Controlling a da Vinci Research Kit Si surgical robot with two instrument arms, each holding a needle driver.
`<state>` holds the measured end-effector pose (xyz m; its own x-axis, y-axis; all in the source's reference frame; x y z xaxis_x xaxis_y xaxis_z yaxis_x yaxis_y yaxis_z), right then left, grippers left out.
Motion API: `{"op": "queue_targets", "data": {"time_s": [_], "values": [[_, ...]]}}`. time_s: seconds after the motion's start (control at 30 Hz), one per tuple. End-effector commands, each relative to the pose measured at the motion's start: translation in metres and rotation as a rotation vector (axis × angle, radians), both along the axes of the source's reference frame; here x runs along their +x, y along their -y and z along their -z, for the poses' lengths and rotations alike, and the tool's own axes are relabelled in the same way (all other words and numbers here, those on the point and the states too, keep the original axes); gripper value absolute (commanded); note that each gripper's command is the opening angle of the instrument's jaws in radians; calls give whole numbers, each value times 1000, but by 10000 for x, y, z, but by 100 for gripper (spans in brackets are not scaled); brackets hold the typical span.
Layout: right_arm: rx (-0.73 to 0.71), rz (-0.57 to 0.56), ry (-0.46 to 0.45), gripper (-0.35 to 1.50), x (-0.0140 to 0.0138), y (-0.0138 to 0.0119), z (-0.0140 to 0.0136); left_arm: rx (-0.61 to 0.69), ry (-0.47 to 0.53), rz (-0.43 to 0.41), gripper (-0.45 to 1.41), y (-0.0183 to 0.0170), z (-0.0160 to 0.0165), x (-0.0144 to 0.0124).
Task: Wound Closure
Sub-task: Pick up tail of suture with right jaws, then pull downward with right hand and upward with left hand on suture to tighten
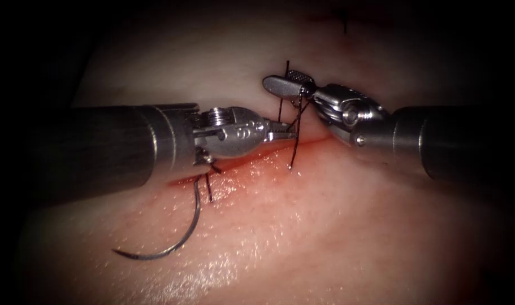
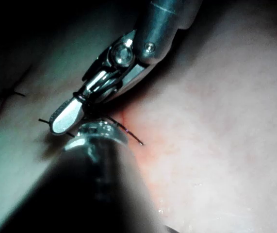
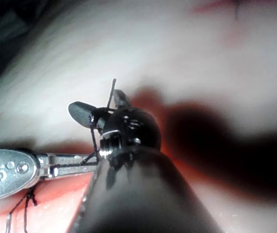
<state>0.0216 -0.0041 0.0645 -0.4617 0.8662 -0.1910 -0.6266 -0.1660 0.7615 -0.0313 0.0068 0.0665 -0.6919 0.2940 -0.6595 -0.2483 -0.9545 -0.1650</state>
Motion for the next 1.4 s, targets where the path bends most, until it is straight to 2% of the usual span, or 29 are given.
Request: {"op": "queue_targets", "data": {"time_s": [0.03, 0.27, 0.37, 0.4, 0.43, 0.47, 0.73, 0.9, 1.03, 1.13, 1.23, 1.4], "values": [[-2, -3, 0, 117, 11, -3, -6, -2, 1, 0, -45, -4, -5, -6], [6, 12, 8, 115, 19, -3, -14, -3, 0, 1, -45, -4, -5, -7], [6, 11, 9, 100, 18, -3, -14, -3, 1, 0, -45, -3, -4, -6], [8, 15, 9, 19, 17, -1, -13, -3, 1, -1, -45, -2, -4, -5], [11, 17, 15, -31, 16, 1, -13, -3, 1, -2, -45, -2, -4, -4], [16, 17, 25, -35, 15, 2, -12, -3, 2, -3, -45, -1, -4, -3], [-87, 75, 47, -35, 7, 20, 2, -11, -3, -20, -45, 1, -2, 15], [-198, 96, -13, -35, 2, 34, 15, -1, -14, -15, -45, -5, 1, 27], [-249, 107, -17, -35, 0, 47, 28, 10, -21, -12, -45, -15, 4, 35], [-306, 111, -13, -35, -1, 61, 43, 20, -26, -6, -45, -26, 4, 40], [-340, 117, -14, -35, 1, 88, 64, 27, -25, 0, -45, -33, 1, 40], [-385, 138, 4, -35, 2, 120, 73, 33, -25, 5, -45, -43, -5, 41]]}}
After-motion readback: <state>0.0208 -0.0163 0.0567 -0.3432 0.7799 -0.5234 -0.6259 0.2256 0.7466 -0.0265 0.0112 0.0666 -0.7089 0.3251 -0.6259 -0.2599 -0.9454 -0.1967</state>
